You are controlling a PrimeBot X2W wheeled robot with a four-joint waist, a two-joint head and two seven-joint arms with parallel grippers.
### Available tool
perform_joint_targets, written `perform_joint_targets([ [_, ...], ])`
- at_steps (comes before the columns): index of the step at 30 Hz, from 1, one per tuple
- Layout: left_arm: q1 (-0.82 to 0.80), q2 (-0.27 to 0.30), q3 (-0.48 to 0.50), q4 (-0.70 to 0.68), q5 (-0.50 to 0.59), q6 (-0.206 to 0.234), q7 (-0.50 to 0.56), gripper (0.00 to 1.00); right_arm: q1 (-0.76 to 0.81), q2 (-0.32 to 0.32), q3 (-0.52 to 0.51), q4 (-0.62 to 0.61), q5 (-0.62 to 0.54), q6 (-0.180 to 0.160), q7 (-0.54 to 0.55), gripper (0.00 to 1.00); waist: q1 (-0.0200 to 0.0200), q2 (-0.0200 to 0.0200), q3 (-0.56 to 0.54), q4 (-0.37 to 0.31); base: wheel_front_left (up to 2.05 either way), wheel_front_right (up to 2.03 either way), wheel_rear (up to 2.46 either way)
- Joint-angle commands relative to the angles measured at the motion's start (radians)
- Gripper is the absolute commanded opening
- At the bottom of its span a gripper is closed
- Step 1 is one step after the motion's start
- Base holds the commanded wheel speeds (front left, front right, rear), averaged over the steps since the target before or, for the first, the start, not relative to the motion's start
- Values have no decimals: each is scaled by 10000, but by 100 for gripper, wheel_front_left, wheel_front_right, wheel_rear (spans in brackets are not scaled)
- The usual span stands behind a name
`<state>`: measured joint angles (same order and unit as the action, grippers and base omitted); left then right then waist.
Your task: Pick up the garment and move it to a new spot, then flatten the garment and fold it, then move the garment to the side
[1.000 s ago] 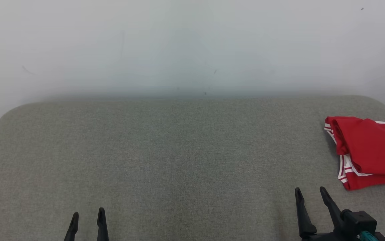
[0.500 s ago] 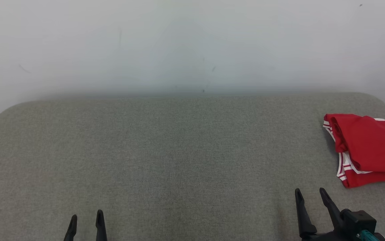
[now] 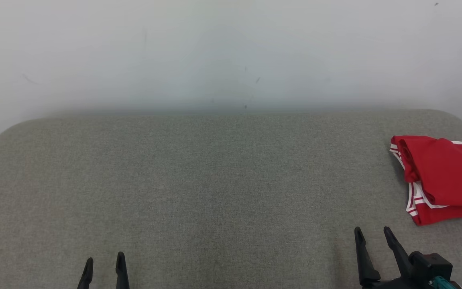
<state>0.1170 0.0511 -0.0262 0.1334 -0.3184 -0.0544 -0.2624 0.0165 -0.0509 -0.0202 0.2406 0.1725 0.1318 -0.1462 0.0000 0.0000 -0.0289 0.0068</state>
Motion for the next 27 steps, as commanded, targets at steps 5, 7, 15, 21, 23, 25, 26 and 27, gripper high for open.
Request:
perform_joint_targets([
  [5,9,0,-20,16,-10,-3,3,0,-15,2,51,54,32,0,-6,0,0,0,18,1,0,0,0],
  [7,47,-8,-27,210,-26,1,25,0,81,11,47,220,52,0,33,0,0,0,19,2,0,0,0],
  [15,-184,-13,40,557,-1052,-58,354,0,87,14,-118,444,1184,-1,294,0,0,0,33,-2,0,0,0],
  [21,-434,-11,113,662,-2061,-119,652,0,27,13,-210,337,2317,-2,458,0,0,0,48,-5,0,0,0],
  [23,-508,-11,136,695,-2379,-139,746,0,6,13,-239,307,2671,-2,509,0,0,0,53,-6,0,0,0],
  [25,-587,-10,159,727,-2692,-159,839,0,-17,13,-271,279,3021,-3,565,0,0,0,58,-7,0,0,0],
  [26,-623,-10,170,742,-2845,-165,883,0,-29,12,-286,267,3188,-3,588,0,0,0,60,-8,0,0,0],
  [27,-657,-10,181,758,-2997,-173,928,0,-41,12,-302,254,3358,-3,615,0,0,0,63,-9,0,0,0],
])
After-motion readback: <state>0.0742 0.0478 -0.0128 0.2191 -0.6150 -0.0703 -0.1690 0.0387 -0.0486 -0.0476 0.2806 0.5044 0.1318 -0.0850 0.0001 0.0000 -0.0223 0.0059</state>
